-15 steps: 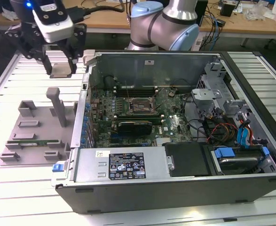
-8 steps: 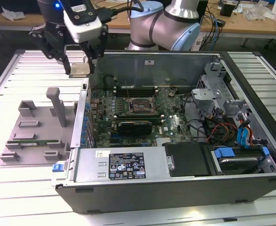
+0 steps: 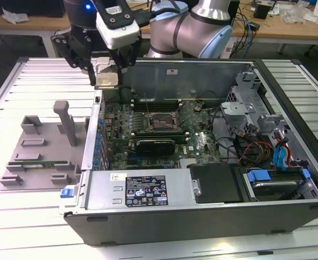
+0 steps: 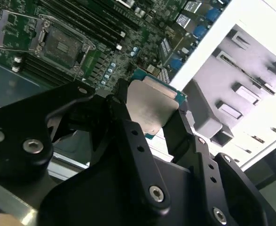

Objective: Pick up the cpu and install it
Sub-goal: 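Pick up the cpu and move it towards the insertion slot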

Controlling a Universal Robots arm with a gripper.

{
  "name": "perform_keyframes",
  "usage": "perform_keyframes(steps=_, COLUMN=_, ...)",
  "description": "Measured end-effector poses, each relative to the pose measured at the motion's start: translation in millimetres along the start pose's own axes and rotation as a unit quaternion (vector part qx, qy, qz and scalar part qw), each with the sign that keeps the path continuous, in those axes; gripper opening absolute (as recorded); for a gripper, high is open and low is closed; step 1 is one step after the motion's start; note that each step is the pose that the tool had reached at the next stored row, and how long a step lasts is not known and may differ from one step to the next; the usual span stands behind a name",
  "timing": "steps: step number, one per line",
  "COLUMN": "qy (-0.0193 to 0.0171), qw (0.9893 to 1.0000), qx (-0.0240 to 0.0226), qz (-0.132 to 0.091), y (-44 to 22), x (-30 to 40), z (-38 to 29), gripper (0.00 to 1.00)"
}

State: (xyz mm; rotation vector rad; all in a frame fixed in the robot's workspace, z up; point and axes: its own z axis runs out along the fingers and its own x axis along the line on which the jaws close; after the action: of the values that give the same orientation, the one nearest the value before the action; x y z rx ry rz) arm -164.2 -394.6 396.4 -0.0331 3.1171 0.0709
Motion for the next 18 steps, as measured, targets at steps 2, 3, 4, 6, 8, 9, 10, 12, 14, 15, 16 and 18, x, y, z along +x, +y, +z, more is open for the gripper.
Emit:
perform_keyframes(steps=2, qy=0.0, qw=1.0, qx=0.0, qz=0.0, y=-0.1, x=-5.1, z=0.1, gripper=0.55)
perform_keyframes(steps=3, qy=0.0, qw=1.0, qx=0.0, qz=0.0, y=-0.3, x=-12.2, z=0.3, gripper=0.55)
perform_keyframes(steps=4, qy=0.0, qw=1.0, qx=0.0, qz=0.0, y=-0.4, x=-16.6, z=0.4, gripper=0.55)
perform_keyframes(steps=6, qy=0.0, qw=1.0, qx=0.0, qz=0.0, y=-0.6, x=-28.5, z=0.7, gripper=0.55)
perform_keyframes(steps=8, qy=0.0, qw=1.0, qx=0.0, qz=0.0, y=-0.8, x=-36.4, z=0.9, gripper=0.55)
perform_keyframes(steps=9, qy=0.0, qw=1.0, qx=0.0, qz=0.0, y=-0.8, x=-39.3, z=0.9, gripper=0.55)
perform_keyframes(steps=10, qy=0.0, qw=1.0, qx=0.0, qz=0.0, y=-0.9, x=-43.2, z=1.0, gripper=0.55)
perform_keyframes(steps=12, qy=0.0, qw=1.0, qx=0.0, qz=0.0, y=-1.2, x=-54.4, z=1.3, gripper=0.55)
perform_keyframes(steps=14, qy=0.0, qw=1.0, qx=0.0, qz=0.0, y=-1.5, x=-69.1, z=1.8, gripper=0.55)
perform_keyframes(steps=15, qy=0.0001, qw=1.0, qx=0.0001, qz=0.001, y=-1.6, x=-76.2, z=2.0, gripper=0.55)
perform_keyframes(steps=16, qy=0.0001, qw=1.0, qx=0.0, qz=0.001, y=-1.8, x=-83.6, z=2.6, gripper=0.55)
perform_keyframes(steps=18, qy=0.0003, qw=1.0, qx=0.0, qz=0.002, y=-2.0, x=-89.5, z=4.3, gripper=0.55)
